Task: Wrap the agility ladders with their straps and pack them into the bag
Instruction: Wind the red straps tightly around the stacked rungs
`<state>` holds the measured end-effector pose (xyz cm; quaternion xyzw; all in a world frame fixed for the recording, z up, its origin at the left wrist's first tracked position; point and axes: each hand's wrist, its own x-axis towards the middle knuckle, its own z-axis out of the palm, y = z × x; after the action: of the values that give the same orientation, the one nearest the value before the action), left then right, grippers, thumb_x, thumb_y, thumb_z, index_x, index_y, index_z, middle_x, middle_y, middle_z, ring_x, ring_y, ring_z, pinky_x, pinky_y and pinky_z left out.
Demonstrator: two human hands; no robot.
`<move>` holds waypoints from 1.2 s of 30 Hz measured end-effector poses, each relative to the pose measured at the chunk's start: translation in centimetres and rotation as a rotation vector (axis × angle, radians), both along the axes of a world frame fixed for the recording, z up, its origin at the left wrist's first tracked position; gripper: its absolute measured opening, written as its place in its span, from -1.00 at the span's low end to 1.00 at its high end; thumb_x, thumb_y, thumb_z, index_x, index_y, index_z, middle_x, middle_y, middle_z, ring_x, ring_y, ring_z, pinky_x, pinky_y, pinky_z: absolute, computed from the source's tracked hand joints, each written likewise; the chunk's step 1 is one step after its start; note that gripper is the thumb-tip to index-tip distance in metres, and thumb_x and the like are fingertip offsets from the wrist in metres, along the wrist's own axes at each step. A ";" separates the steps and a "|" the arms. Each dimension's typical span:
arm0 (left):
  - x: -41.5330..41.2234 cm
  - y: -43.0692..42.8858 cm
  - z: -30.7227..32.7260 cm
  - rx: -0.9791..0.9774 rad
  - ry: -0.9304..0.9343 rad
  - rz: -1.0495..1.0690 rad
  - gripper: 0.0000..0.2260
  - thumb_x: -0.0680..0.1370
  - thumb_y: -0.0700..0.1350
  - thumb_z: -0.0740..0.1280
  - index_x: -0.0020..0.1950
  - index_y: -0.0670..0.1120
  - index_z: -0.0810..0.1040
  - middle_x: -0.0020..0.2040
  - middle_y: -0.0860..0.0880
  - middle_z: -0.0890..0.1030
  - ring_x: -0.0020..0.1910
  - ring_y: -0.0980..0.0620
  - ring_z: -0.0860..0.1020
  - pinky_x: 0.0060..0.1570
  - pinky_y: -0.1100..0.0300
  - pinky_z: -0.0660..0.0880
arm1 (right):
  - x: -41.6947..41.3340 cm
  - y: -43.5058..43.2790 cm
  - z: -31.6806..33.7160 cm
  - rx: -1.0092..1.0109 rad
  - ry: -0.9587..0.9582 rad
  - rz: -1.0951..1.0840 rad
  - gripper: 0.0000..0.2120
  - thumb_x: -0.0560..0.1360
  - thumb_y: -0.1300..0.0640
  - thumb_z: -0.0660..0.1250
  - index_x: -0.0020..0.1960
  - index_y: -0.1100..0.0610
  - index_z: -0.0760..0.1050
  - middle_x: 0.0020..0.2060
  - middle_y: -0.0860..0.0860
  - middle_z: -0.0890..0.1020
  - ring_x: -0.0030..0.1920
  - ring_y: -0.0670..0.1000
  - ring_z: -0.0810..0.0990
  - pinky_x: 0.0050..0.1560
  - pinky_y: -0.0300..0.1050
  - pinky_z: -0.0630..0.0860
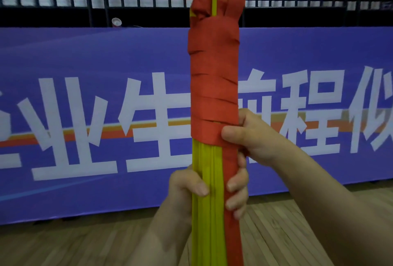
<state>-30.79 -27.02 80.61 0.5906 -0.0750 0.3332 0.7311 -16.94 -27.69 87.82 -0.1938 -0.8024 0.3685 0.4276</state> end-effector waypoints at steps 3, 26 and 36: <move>-0.9 0.4 0.8 -0.089 0.062 -0.011 -0.24 0.19 -0.09 0.52 0.25 -0.40 0.33 -0.11 -0.27 0.61 -0.18 -0.22 0.62 -0.13 0.00 0.55 | -0.2 -0.9 0.3 -0.008 0.054 -0.167 -0.73 0.27 -0.13 0.47 -0.43 0.05 0.59 -0.64 -0.05 0.51 -0.67 -0.11 0.41 -0.63 -0.34 0.31; -0.2 -0.4 0.6 -0.039 -0.023 -0.092 -0.51 0.22 -0.24 0.38 0.07 -0.23 0.29 -0.25 -0.15 0.53 -0.32 -0.05 0.56 -0.25 0.18 0.50 | 0.2 0.1 0.1 -0.029 0.033 0.021 -0.57 0.07 -0.30 0.52 -0.18 -0.07 0.65 -0.48 -0.10 0.59 -0.48 -0.15 0.51 -0.47 -0.35 0.41; -0.3 0.8 -1.2 0.046 0.123 0.761 -0.38 0.21 -0.16 0.47 0.27 -0.10 0.45 -0.03 -0.06 0.67 -0.09 -0.02 0.65 -0.19 0.09 0.59 | -1.5 -1.3 0.5 0.414 -0.229 -1.013 -0.49 0.33 -0.36 0.30 -0.37 0.11 0.55 -0.52 0.02 0.54 -0.44 0.00 0.53 -0.38 -0.07 0.46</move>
<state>-31.10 -26.24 79.42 0.6115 0.1861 0.5428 0.5448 -18.43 -29.02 88.35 -0.5058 -0.7059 -0.0718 0.4907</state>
